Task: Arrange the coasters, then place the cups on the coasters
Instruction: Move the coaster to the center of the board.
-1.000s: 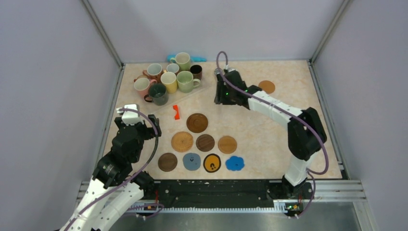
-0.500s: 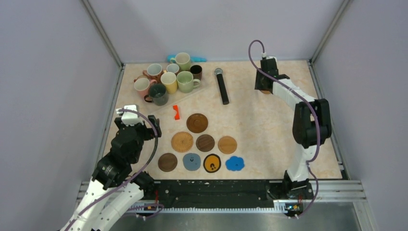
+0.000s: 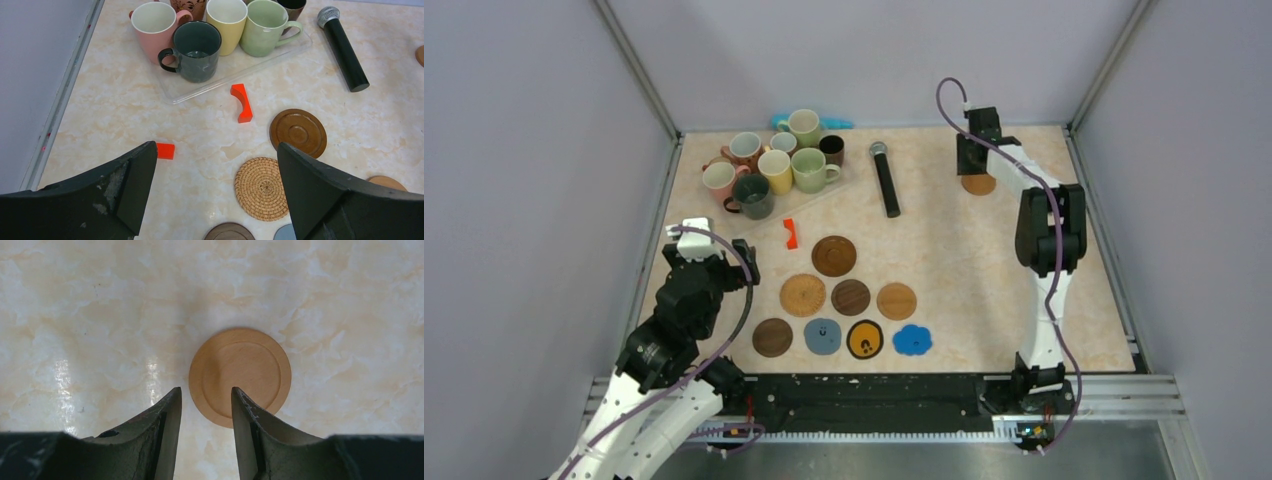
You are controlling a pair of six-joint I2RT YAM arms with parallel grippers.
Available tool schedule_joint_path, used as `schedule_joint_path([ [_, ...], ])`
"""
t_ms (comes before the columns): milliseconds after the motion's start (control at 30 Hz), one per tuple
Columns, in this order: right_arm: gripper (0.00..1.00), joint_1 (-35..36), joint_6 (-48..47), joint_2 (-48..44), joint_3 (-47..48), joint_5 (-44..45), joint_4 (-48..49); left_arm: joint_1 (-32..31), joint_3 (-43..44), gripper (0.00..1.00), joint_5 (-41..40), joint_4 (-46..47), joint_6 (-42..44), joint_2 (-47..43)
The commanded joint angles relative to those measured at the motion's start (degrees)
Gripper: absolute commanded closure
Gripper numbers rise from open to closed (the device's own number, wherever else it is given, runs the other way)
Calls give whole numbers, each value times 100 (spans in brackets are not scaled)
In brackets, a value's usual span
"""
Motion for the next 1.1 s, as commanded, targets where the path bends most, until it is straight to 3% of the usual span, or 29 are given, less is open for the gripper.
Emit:
schedule_joint_path([
  [0,59,-71,-137,308,500,-235,-230,-13,-28,5,-86,241,64,61],
  [433,60,-124,-5,646,573,-540,-392,-18,-16,5,-73,250,64,115],
  [1067,79,-115,594,-162,-762,-1147,-341,-15,-22,5,-78,256,69,102],
])
